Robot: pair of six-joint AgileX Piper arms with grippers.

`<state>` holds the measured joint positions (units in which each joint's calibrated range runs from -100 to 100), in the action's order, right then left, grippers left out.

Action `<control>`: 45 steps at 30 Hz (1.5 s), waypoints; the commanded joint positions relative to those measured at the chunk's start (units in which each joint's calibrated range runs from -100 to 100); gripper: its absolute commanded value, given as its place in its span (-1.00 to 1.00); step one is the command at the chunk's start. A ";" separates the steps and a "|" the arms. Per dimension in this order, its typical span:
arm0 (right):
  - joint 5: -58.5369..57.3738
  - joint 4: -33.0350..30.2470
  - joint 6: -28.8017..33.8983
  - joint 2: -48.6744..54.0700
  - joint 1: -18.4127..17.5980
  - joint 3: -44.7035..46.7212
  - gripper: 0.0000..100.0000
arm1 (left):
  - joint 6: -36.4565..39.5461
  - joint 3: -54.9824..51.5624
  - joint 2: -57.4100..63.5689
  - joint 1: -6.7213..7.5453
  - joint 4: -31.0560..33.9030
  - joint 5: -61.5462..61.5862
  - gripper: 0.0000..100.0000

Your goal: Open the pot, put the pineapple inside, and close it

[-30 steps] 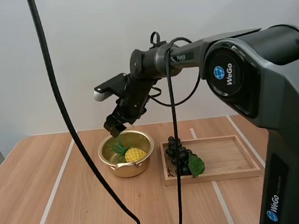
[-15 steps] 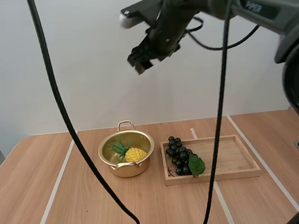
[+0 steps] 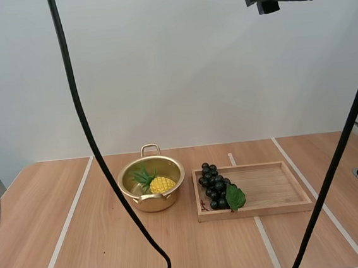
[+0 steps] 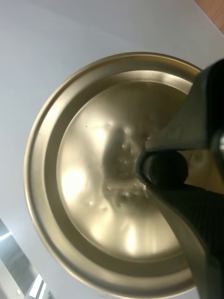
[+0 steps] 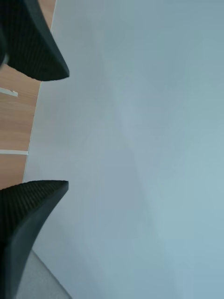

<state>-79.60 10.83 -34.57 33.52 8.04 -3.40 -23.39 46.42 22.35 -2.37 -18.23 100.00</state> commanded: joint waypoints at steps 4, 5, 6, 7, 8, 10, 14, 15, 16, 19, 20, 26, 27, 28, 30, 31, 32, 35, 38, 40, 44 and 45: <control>-2.83 1.30 2.33 0.68 0.49 0.12 -1.00 | 1.05 -5.67 -0.77 -0.03 -1.23 0.00 -1.00; -2.83 1.30 3.09 0.68 0.49 0.70 -1.00 | 0.96 -6.76 -0.77 -0.03 -1.36 0.00 -1.00; -2.83 1.45 3.08 0.68 0.49 1.59 -1.00 | 0.85 -8.20 -0.77 -0.03 -1.59 0.00 -1.00; -2.83 1.66 3.08 0.80 0.49 2.66 -1.00 | 0.85 -9.78 -0.89 -0.03 -1.77 0.00 -1.00; -2.83 1.77 3.08 0.80 0.49 3.98 -1.00 | 0.37 -11.50 -0.85 -0.03 -2.06 0.00 -1.00; -2.62 1.77 3.08 0.80 0.49 6.92 -1.00 | 0.36 -15.20 -0.85 -0.03 -2.80 0.00 -1.00; 1.24 1.51 2.98 0.80 0.49 15.26 -1.00 | 0.17 -23.91 -0.91 -0.03 -4.60 0.00 -1.00; 2.66 1.39 2.98 0.80 0.49 17.04 -1.00 | 0.17 -26.47 -0.91 -0.03 -4.88 0.00 -1.00; 4.38 1.39 2.89 0.80 0.49 19.16 -1.00 | 0.17 -28.47 -0.91 -0.03 -4.98 0.00 -1.00; 9.49 1.39 2.47 0.80 0.49 24.68 -1.00 | -0.37 -36.65 -1.05 -0.03 -5.47 0.00 -1.00; 11.34 1.39 1.87 0.80 0.49 26.57 -1.00 | -1.03 -39.46 -1.34 -0.03 -5.49 0.00 -1.00; 20.00 1.38 0.32 0.80 0.49 35.58 -1.00 | -2.15 -52.87 -3.56 -0.03 -6.27 -1.83 -1.00; 21.33 1.38 0.25 0.80 0.49 36.77 -1.00 | -2.44 -54.76 -4.17 0.05 -6.67 -2.98 -1.00; 22.34 1.38 0.25 0.80 0.49 37.65 -1.00 | -3.01 -56.60 -4.76 0.05 -6.91 -3.82 -1.00; 24.31 1.38 -0.45 0.80 0.49 39.48 -1.00 | -3.73 -59.74 -6.27 0.11 -7.55 -5.51 -1.00; 24.93 1.38 -0.69 0.80 0.49 40.11 -1.00 | -4.21 -60.85 -6.99 0.11 -7.68 -6.25 -1.00; 25.37 1.38 -1.17 0.80 0.49 40.82 -1.00 | -4.49 -62.12 -7.61 0.11 -7.83 -7.23 -1.00; 27.27 1.38 -2.07 0.80 0.49 42.81 -1.00 | -4.76 -65.02 -9.84 0.11 -7.95 -11.12 -1.00; 29.15 1.38 -2.29 0.80 0.49 44.50 -1.00 | -5.72 -66.91 -12.15 0.11 -8.41 -12.72 -1.00; 30.23 1.38 -2.48 0.80 0.49 45.79 -1.00 | -6.42 -67.56 -13.67 0.11 -8.99 -12.92 -1.00; 32.69 1.38 -3.42 0.80 0.49 47.94 -1.00 | -6.42 -67.71 -16.54 0.13 -9.32 -12.92 -1.00; 32.94 1.59 -3.72 0.80 0.49 48.20 -1.00 | -6.42 -67.71 -17.33 0.13 -9.32 -12.71 -1.00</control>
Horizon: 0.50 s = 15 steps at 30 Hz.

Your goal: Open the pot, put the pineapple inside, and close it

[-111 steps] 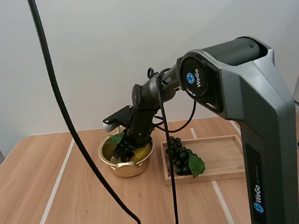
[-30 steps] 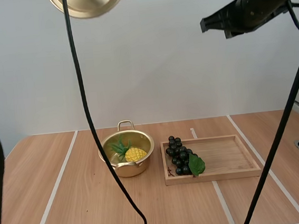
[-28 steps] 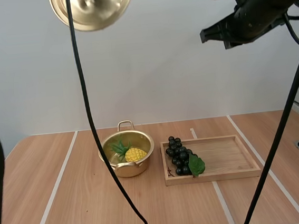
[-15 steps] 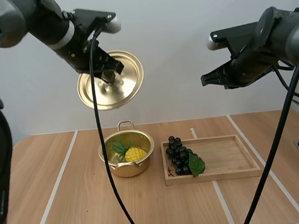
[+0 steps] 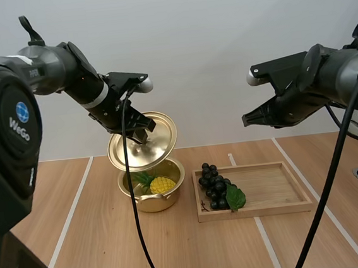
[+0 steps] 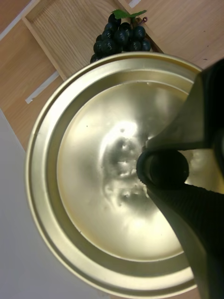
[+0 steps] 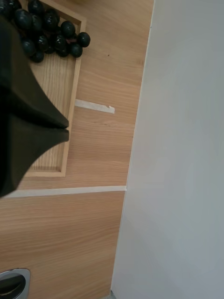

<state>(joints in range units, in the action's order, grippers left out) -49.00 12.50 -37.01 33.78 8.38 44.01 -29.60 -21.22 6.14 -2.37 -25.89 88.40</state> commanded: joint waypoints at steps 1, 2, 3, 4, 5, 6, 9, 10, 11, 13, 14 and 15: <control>2.56 -0.06 -1.40 0.54 0.15 1.17 -1.00 | -0.21 -0.08 -1.82 0.13 -1.77 -0.86 -1.00; 2.78 -0.06 -1.40 0.54 0.15 1.28 -1.00 | -0.21 -0.08 -2.41 0.13 -1.77 -0.86 -1.00; 2.72 -0.06 -1.40 0.43 0.15 1.25 -1.00 | -0.21 -0.08 -3.12 0.13 -1.77 -0.86 -1.00; 2.72 -0.06 -1.40 0.43 0.15 1.25 -1.00 | -0.21 -0.08 -3.83 0.13 -1.77 -0.86 -1.00; 2.72 -0.06 -1.40 0.43 0.15 1.25 -1.00 | -0.21 -0.08 -4.64 0.13 -1.77 -0.86 -1.00; 2.72 -0.06 -1.40 0.43 0.15 1.25 -1.00 | -0.21 -0.20 -5.35 0.20 -1.77 -0.64 -1.00; 2.94 -0.06 -1.40 0.43 0.15 1.25 -1.00 | -0.41 -1.07 -6.89 0.20 -2.05 -0.82 -1.00; 3.51 -0.06 -1.40 0.43 0.15 1.25 -1.00 | -0.41 -1.24 -7.40 0.20 -2.17 -0.82 -1.00; 3.71 0.06 -1.40 0.43 0.15 1.25 -1.00 | -0.41 -1.36 -7.66 0.20 -2.21 -0.96 -1.00; 3.92 0.05 -1.40 0.43 0.15 1.25 -1.00 | -0.41 -1.49 -8.49 0.20 -2.30 -1.16 -1.00; 4.11 0.05 -1.40 0.43 0.15 1.25 -1.00 | -0.50 -1.60 -8.94 0.20 -2.30 -1.20 -1.00; 4.11 0.05 -1.40 0.43 0.15 1.25 -1.00 | -0.77 -1.76 -9.32 0.20 -2.42 -1.36 -1.00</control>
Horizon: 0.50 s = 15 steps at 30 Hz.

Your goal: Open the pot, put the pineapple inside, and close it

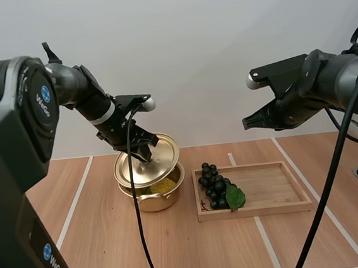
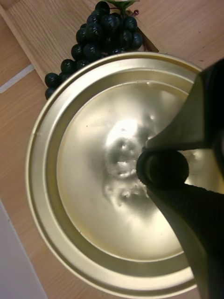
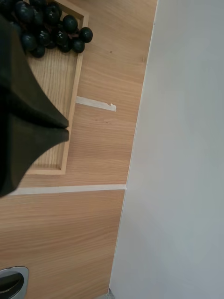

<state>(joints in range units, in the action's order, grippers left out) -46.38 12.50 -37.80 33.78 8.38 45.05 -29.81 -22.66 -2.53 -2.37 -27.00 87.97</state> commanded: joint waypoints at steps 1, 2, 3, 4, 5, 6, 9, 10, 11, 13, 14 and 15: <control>1.49 0.05 -0.60 0.43 0.15 0.20 -1.00 | -0.77 -0.48 -1.07 0.20 -1.41 -1.11 -1.00; 1.49 0.05 -0.60 0.43 0.15 0.20 -1.00 | -0.95 -0.61 -1.31 0.20 -1.41 -1.34 -1.00; 1.49 0.05 -0.60 0.43 0.15 0.20 -1.00 | -0.95 -0.63 -1.86 0.20 -1.41 -1.34 -1.00; 1.49 0.05 -0.60 0.43 0.15 0.20 -1.00 | -0.95 -0.63 -2.19 0.20 -1.41 -1.34 -1.00; 1.49 0.05 -0.60 0.43 0.15 0.20 -1.00 | -0.95 -0.63 -2.71 0.20 -1.41 -1.34 -1.00; 1.49 0.05 -0.60 0.43 0.15 0.32 -1.00 | -0.95 -0.75 -3.18 0.20 -1.41 -1.34 -1.00; 3.48 0.05 -0.60 0.43 0.15 1.75 -1.00 | -0.95 -0.75 -4.05 0.20 -1.41 -0.96 -1.00; 4.54 0.05 -0.60 0.43 0.15 2.54 -1.00 | -0.95 -0.75 -4.36 0.20 -1.41 -0.95 -1.00; 5.54 0.05 -0.60 0.43 0.15 3.10 -1.00 | -0.95 -0.75 -4.51 0.20 -1.41 -0.95 -1.00; 7.05 -0.33 -0.60 0.43 0.15 4.13 -1.00 | -1.08 -0.75 -4.77 0.20 -1.41 -0.78 -1.00; 7.04 -0.33 -0.60 0.43 0.15 4.33 -1.00 | -1.08 -0.75 -4.89 0.20 -1.41 -0.75 -1.00; 7.35 -0.39 -0.60 0.43 0.15 4.49 -1.00 | -1.08 -0.75 -5.04 0.20 -1.41 -0.57 -1.00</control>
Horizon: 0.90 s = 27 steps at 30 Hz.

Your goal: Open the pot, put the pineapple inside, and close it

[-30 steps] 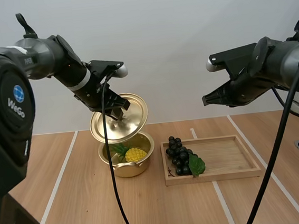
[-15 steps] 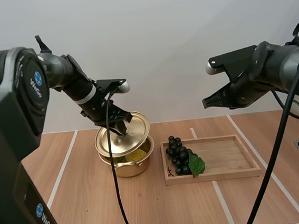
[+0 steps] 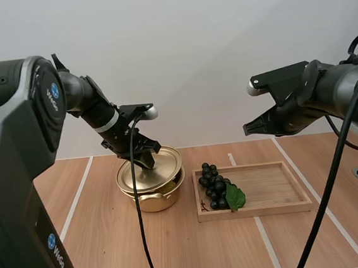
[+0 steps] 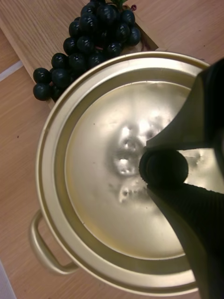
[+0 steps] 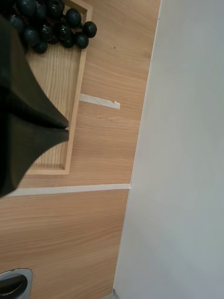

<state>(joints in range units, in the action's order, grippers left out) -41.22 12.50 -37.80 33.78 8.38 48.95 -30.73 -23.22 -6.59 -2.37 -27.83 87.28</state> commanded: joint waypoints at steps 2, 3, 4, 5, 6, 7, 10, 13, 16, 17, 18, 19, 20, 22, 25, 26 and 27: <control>2.81 -0.39 -0.60 0.43 0.15 0.88 -1.00 | -0.16 -0.18 -1.01 0.20 -0.45 -0.07 -1.00; 2.81 -0.39 -0.60 0.43 0.15 0.88 -1.00 | -0.24 -0.18 -1.01 0.20 -0.45 -0.25 -1.00; 2.81 -0.39 -0.60 0.43 0.15 0.88 -1.00 | -0.34 -0.18 -1.12 0.20 -0.45 -0.69 -1.00; 2.94 -0.39 -0.60 0.43 0.15 0.88 -1.00 | -0.34 -0.18 -1.26 0.20 -0.45 -1.44 -1.00; 2.94 -0.39 -0.60 0.43 0.15 0.88 -1.00 | -0.34 -0.18 -1.56 0.20 -0.45 -2.26 -1.00; 2.94 -0.39 -0.60 0.43 0.15 0.88 -1.00 | -0.34 -0.18 -1.85 0.20 -0.45 -2.65 -1.00; 2.94 -0.39 -0.60 0.43 0.15 0.88 -1.00 | -0.34 -0.18 -2.89 0.20 -0.45 -3.38 -1.00; 2.94 -0.39 -0.60 0.43 0.15 0.88 -1.00 | -0.34 -0.18 -3.30 0.20 -0.45 -4.55 -1.00; 2.99 -0.39 -0.60 0.43 0.15 0.88 -1.00 | -0.34 -0.18 -3.77 0.20 0.22 -3.42 -1.00; 2.99 -0.39 -0.60 0.43 0.15 0.88 -1.00 | -0.34 -0.18 -3.86 0.20 0.68 -2.95 -1.00; 2.99 -0.39 -0.60 0.43 0.15 0.88 -1.00 | -0.34 -0.18 -3.86 0.20 0.81 -2.20 -1.00; 3.16 -0.39 -0.60 0.43 0.15 0.88 -1.00 | -0.34 -0.18 -3.98 0.20 0.81 -2.01 -1.00; 3.36 -0.39 -0.60 0.43 0.15 0.88 -1.00 | -0.34 -0.18 -3.91 0.20 0.81 -1.72 -1.00; 3.56 -0.39 -0.60 0.43 0.15 0.88 -1.00 | -0.34 -0.18 -3.91 0.20 0.81 -0.45 -1.00; 3.77 -0.39 -0.60 0.43 0.15 0.88 -1.00 | -0.34 -0.18 -3.91 0.20 0.92 1.19 -1.00; 3.77 -0.39 -0.60 0.43 0.15 0.88 -1.00 | -0.34 -0.18 -3.91 0.20 0.91 1.37 -1.00; 3.77 -0.39 -0.60 0.43 0.15 0.88 -1.00 | -0.34 -0.18 -3.91 0.20 0.91 1.37 -1.00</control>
<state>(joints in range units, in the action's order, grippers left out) -38.76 12.50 -37.89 33.78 8.38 49.84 -31.63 -22.67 -8.72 -2.37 -28.39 87.55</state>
